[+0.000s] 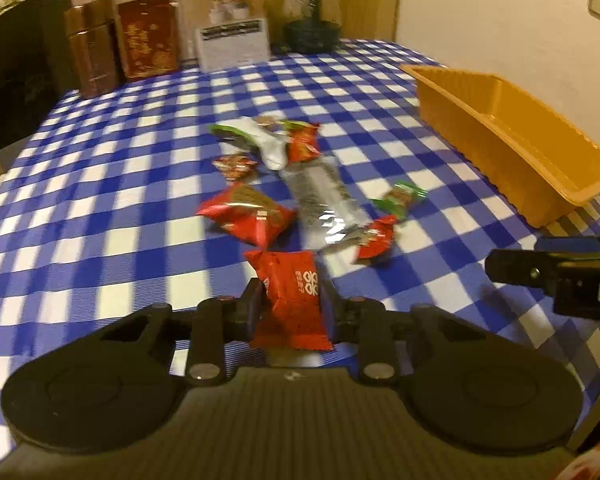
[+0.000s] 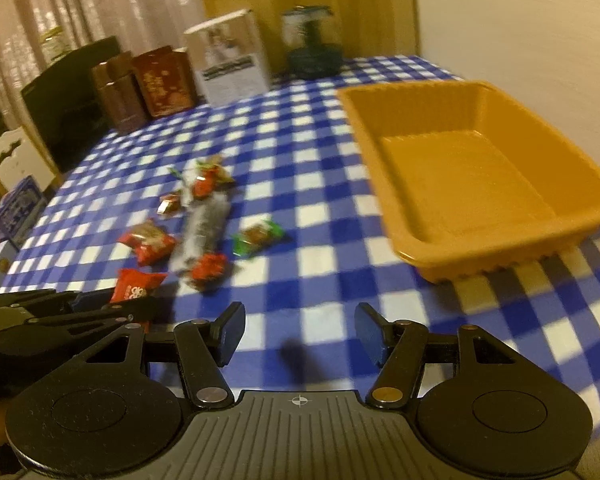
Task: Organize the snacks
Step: 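Grasp the red candy pack with the left tool while the right tool grasps a small red wrapped candy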
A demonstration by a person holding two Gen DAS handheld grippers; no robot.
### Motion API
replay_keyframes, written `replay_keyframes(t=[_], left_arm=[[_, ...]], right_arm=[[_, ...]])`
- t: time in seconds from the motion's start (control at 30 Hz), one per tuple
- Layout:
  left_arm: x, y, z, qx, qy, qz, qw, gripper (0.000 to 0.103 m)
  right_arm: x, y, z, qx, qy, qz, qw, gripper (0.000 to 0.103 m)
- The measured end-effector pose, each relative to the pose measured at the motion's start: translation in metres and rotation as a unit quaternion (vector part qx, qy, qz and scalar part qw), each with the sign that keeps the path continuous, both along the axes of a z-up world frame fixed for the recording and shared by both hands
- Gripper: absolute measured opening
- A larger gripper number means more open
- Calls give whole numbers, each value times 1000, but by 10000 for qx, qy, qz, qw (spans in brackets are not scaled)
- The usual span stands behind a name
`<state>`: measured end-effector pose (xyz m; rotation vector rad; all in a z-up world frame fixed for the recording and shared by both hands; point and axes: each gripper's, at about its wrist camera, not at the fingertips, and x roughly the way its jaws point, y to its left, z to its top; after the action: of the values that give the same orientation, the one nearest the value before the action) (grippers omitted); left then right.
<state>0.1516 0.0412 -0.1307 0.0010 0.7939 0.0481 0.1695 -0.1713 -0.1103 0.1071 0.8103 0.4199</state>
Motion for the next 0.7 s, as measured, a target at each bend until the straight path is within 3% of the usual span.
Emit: replay_keyframes(t=[0.33,0.5,0.63,0.7], left_arm=[[-7,33,6,-230,-87,364,9990,27],[-7,36,2,-390,-60,375,9985,27],[-7,37,2,-429,-70,392,9983,27],[-7,38,2,-458,-78,396,9981,27]], right_arm=[[21,58,-7,-95,-509,890,9947,52],[35,79,-20,-268,-470,1125,9922,46],[38,88,-28,-383,-361,1188,9915,32],[39,89,-30,-440,-325,1210,9911,30]])
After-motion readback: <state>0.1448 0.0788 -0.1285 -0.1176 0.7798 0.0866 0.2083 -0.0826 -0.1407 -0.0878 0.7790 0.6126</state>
